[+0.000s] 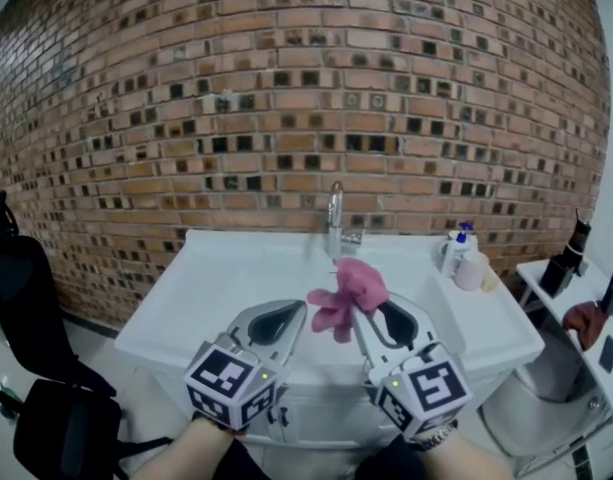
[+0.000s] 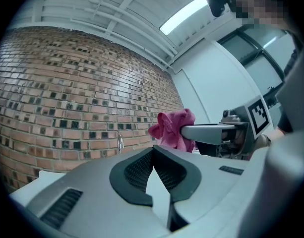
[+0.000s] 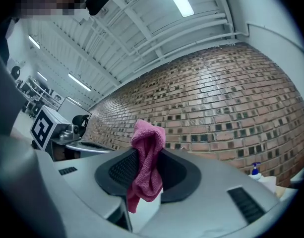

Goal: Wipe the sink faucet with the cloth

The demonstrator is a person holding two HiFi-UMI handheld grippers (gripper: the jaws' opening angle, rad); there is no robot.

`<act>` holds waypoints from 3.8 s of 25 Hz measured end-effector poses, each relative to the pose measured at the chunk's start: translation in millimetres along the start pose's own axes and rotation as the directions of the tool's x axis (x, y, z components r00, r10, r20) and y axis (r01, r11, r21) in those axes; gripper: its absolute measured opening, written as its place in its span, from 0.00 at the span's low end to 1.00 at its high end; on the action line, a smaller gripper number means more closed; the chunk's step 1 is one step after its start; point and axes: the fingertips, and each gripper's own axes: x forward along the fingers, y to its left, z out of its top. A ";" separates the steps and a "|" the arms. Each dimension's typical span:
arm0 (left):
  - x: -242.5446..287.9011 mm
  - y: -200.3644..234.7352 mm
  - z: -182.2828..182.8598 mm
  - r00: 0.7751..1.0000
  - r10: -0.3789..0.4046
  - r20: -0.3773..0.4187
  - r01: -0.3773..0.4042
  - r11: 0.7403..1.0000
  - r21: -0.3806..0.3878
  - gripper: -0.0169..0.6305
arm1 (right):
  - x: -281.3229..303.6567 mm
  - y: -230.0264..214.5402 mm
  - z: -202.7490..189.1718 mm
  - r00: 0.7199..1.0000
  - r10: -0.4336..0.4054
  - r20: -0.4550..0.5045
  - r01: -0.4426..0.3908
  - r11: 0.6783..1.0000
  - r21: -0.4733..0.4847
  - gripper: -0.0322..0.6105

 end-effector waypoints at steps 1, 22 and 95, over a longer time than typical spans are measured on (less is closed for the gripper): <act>5.6 5.1 -0.1 1.000 -0.002 -0.003 0.002 1.000 0.001 0.03 | 6.5 -4.0 -0.4 1.000 -0.001 0.001 0.001 1.000 -0.001 0.24; 122.1 84.2 -3.5 1.000 -0.017 -0.025 0.017 1.000 0.015 0.03 | 125.3 -97.5 -4.2 0.998 -0.048 -0.027 0.046 0.995 -0.083 0.24; 211.1 165.0 -61.7 0.993 0.023 -0.115 -0.025 1.000 -0.016 0.03 | 301.8 -227.0 -34.5 0.986 -0.092 -0.137 0.087 0.995 -0.039 0.23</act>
